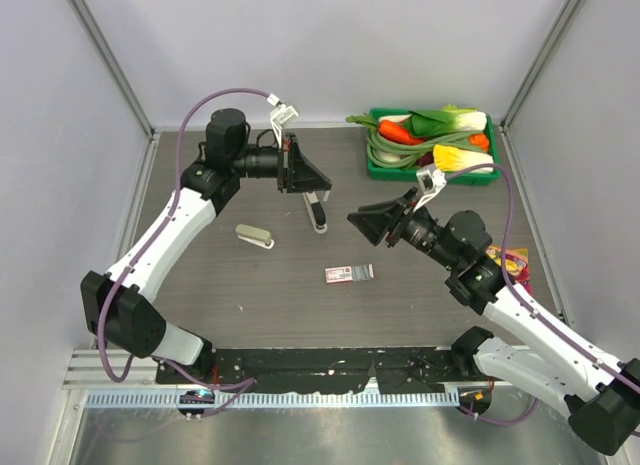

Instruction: Unload the staples from the stapler

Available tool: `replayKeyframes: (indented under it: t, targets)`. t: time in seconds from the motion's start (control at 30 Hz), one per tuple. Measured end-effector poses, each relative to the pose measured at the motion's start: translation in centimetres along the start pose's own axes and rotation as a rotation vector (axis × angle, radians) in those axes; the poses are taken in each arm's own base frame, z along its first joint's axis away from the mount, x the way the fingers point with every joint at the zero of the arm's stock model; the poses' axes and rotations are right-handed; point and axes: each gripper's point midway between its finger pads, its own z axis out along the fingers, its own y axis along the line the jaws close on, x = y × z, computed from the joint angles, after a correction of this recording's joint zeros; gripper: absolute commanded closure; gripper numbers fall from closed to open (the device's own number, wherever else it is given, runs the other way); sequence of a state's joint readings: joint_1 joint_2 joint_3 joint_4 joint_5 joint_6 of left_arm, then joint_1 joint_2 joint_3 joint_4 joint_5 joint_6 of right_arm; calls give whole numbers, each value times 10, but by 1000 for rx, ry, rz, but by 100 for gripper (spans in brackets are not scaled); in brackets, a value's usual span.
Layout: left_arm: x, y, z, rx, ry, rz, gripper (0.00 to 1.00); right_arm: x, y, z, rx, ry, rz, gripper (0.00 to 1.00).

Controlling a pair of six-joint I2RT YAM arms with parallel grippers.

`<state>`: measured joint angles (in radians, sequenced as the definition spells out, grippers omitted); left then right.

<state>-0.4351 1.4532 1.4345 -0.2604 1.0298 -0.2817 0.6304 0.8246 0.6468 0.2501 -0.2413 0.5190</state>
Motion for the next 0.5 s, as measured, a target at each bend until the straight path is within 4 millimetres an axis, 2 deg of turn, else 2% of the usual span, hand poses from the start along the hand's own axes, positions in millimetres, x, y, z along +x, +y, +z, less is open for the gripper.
replayKeyframes:
  t: [0.17,0.27,0.5]
  targets:
    - [-8,-15,4,93,-45,-162,94,-34,36,0,-136,-73,2,47]
    - [-17,-24,4,129,-62,-189,94,-43,48,0,-183,-89,3,47]
    - [-18,-38,4,181,-69,-216,94,-41,54,12,-231,-61,30,47]
